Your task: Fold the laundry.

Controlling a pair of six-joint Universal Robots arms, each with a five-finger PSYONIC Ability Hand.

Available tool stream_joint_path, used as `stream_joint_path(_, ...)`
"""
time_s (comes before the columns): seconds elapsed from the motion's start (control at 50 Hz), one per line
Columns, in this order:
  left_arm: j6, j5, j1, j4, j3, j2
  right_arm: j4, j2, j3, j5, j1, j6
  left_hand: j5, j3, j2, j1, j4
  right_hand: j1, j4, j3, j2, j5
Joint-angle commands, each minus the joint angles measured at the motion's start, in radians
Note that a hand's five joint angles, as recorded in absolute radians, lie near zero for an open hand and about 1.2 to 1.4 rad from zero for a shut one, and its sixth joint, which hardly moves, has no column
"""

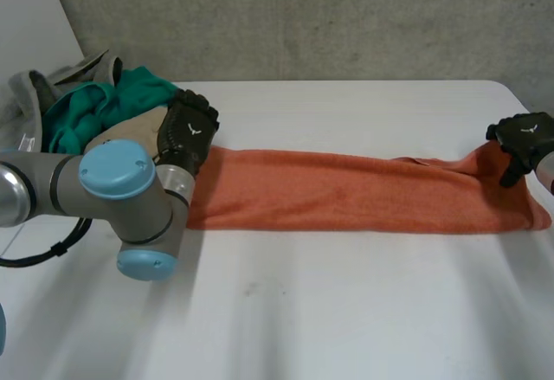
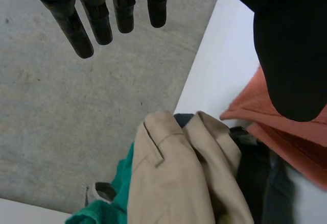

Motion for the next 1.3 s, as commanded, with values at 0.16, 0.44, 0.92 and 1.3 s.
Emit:
stream_joint_path(0.16,-0.037,0.015,0.005,-0.010,-0.002,0.002,0.009,0.055,-0.058,0.011,0.015,0.006,-0.041,-0.030,-0.024,-0.011,-0.020,0.952,0.946,0.962,0.962,0.937)
stream_joint_path(0.44,-0.043,0.038,0.024,-0.012,0.020,0.012,0.009,-0.221,0.037,-0.002,0.026,0.006,-0.041,-0.030,-0.024,-0.011,-0.020,0.952,0.946,0.962,0.962,0.937)
stream_joint_path(0.92,-0.104,0.060,0.024,-0.038,0.000,0.024,0.161,0.052,-0.185,0.077,0.028,0.188,-0.041,-0.030,-0.024,-0.011,-0.020,-0.037,-0.042,-0.026,-0.026,-0.051)
stream_joint_path(1.3,-0.104,0.064,0.022,-0.053,0.001,0.019,0.160,0.223,-0.328,0.075,0.043,0.211,-0.041,-0.030,-0.024,-0.011,-0.020,0.951,0.946,0.962,0.962,0.937)
